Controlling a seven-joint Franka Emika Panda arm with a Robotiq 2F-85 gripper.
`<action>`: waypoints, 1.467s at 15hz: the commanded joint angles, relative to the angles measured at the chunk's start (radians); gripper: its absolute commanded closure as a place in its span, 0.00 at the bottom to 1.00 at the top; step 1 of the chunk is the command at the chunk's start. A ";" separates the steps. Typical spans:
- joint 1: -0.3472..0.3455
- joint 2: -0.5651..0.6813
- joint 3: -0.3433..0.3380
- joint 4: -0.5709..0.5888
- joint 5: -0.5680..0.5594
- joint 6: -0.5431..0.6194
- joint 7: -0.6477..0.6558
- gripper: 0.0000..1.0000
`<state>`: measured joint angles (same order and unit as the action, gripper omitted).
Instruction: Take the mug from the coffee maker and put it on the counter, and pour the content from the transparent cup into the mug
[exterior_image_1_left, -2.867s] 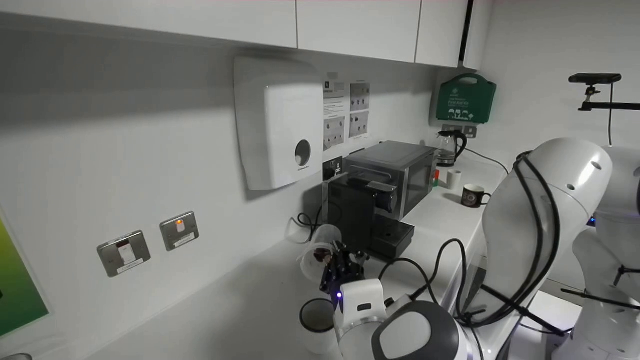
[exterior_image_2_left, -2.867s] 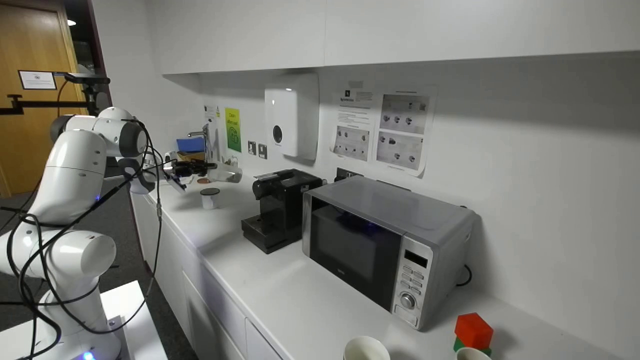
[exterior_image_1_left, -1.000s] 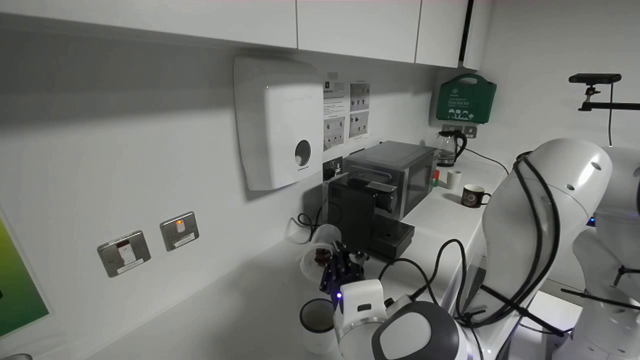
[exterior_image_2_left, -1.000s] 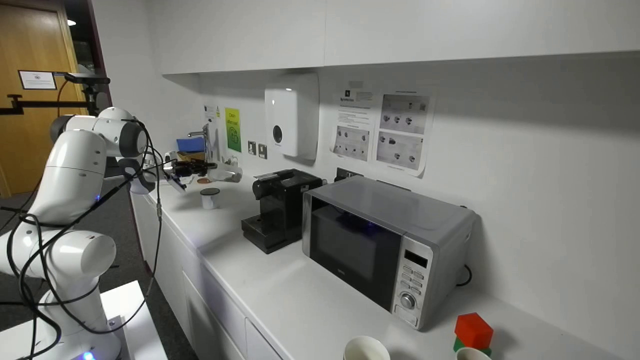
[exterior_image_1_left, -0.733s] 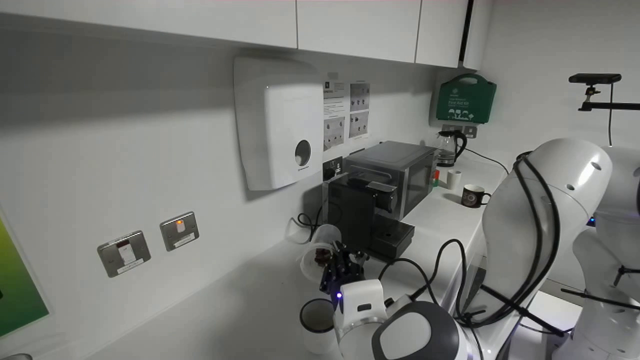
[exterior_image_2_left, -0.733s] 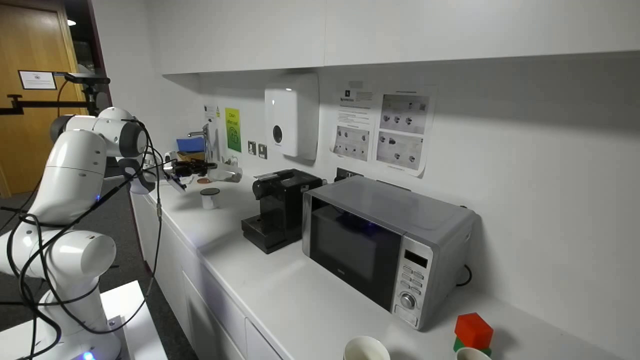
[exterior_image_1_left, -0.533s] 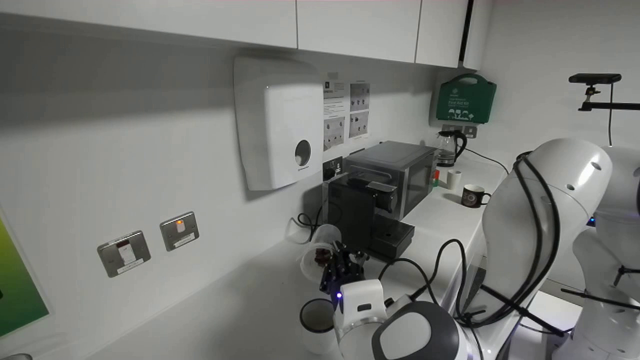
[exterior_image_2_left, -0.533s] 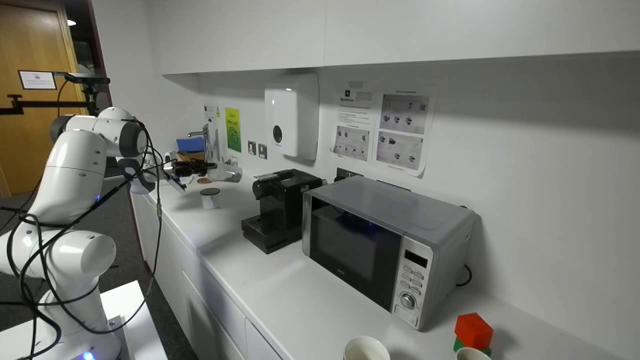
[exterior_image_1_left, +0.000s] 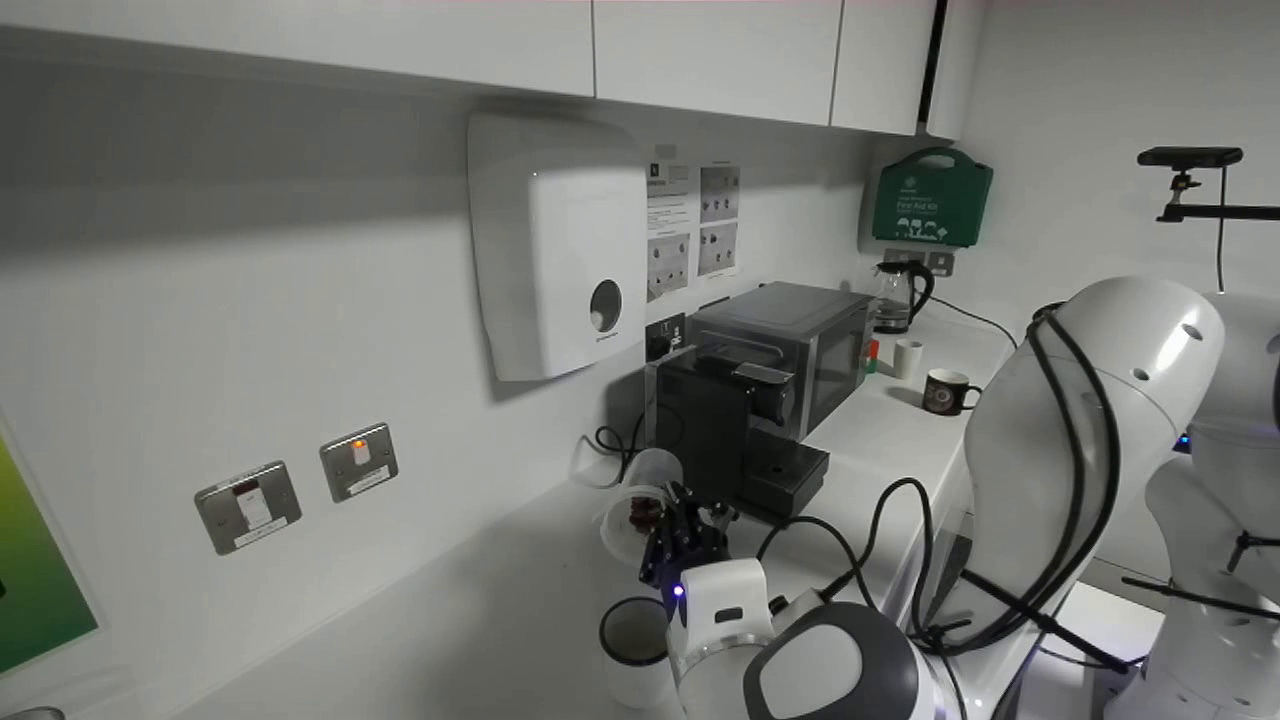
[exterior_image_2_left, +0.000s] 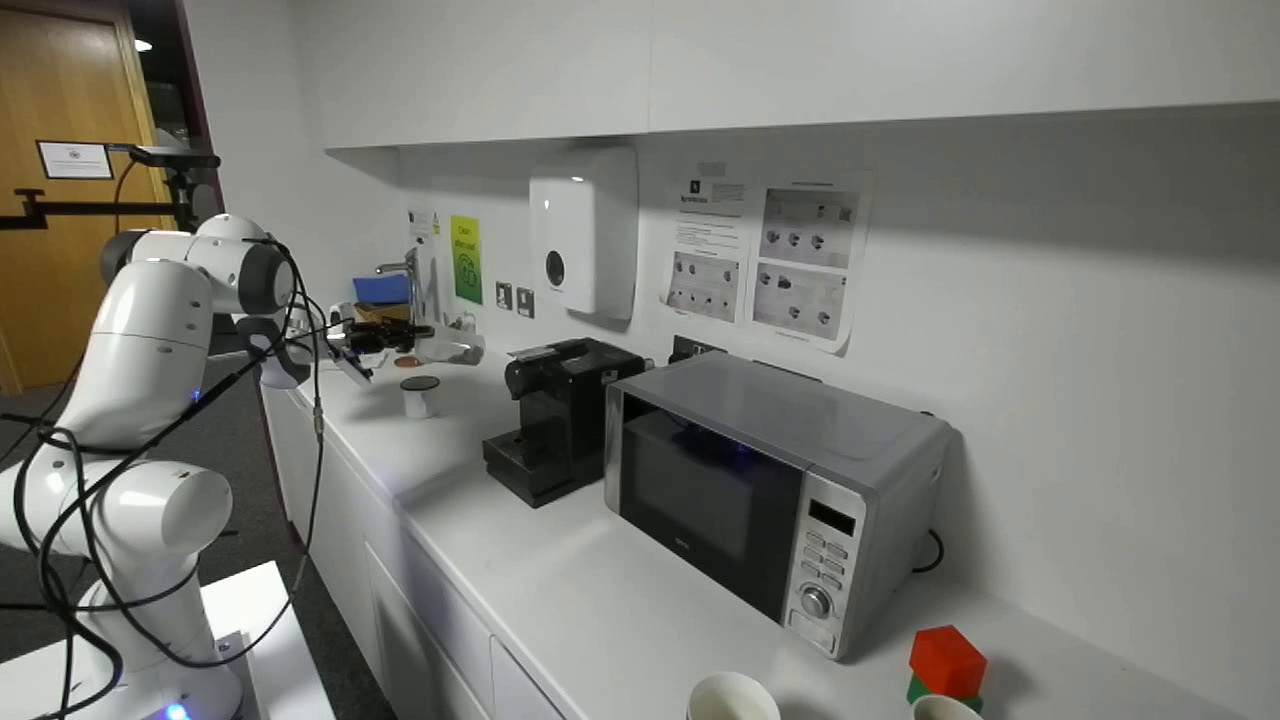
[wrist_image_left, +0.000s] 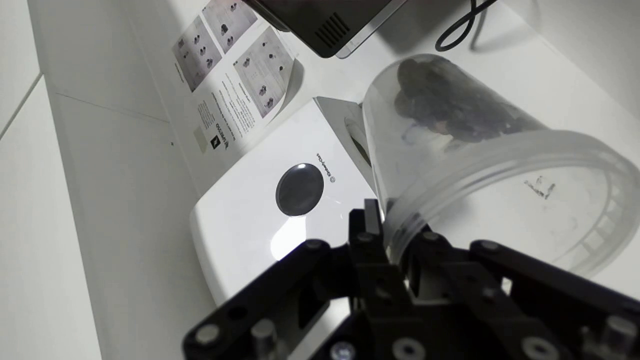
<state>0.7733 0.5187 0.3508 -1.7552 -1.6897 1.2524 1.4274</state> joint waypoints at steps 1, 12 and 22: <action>-0.002 0.003 0.002 0.004 -0.002 -0.002 -0.002 0.90; -0.005 0.027 -0.002 0.022 -0.003 0.028 -0.021 0.98; -0.009 0.054 -0.013 0.042 -0.002 0.024 -0.038 0.98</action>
<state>0.7559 0.5664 0.3451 -1.7495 -1.6829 1.3109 1.4239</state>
